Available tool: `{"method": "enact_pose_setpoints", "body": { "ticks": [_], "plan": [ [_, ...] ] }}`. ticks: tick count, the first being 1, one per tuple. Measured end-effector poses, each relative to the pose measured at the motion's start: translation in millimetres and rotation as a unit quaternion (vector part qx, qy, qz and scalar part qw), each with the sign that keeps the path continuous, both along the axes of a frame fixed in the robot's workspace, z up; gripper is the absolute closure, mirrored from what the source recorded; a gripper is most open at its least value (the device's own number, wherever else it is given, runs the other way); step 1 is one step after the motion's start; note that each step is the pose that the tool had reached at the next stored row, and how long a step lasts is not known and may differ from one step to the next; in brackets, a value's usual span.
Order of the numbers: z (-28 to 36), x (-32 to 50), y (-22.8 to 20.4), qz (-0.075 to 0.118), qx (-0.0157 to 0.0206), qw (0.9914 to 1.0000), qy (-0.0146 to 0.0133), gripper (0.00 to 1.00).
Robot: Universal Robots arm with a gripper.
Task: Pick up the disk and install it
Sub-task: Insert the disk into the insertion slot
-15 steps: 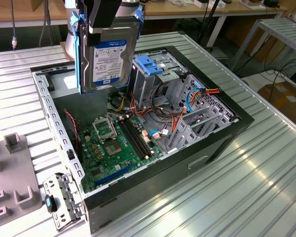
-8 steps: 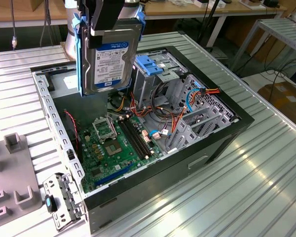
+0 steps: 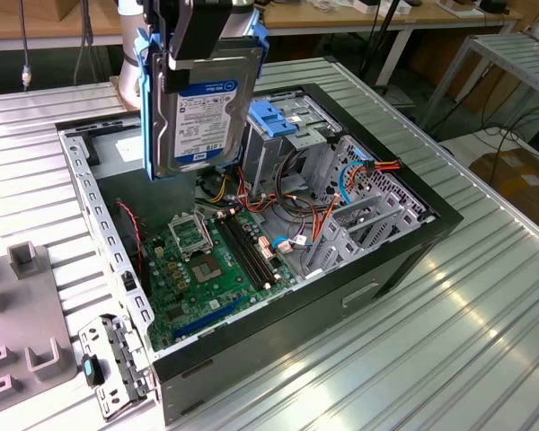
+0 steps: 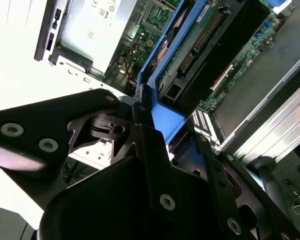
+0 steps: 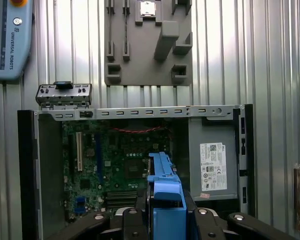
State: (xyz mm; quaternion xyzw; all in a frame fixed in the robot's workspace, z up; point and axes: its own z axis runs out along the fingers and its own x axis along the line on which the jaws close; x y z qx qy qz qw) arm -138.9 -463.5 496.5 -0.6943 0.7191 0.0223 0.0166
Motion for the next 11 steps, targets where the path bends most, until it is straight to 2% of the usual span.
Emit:
{"method": "enact_pose_setpoints", "body": {
  "ticks": [5, 11],
  "plan": [
    [0.0, 1.4, -1.8, 0.000, 0.0000, 1.00000, 0.0000, 0.63],
    [0.0, 6.9, -3.0, 0.000, 0.0000, 1.00000, 0.0000, 0.63]
  ]
}}
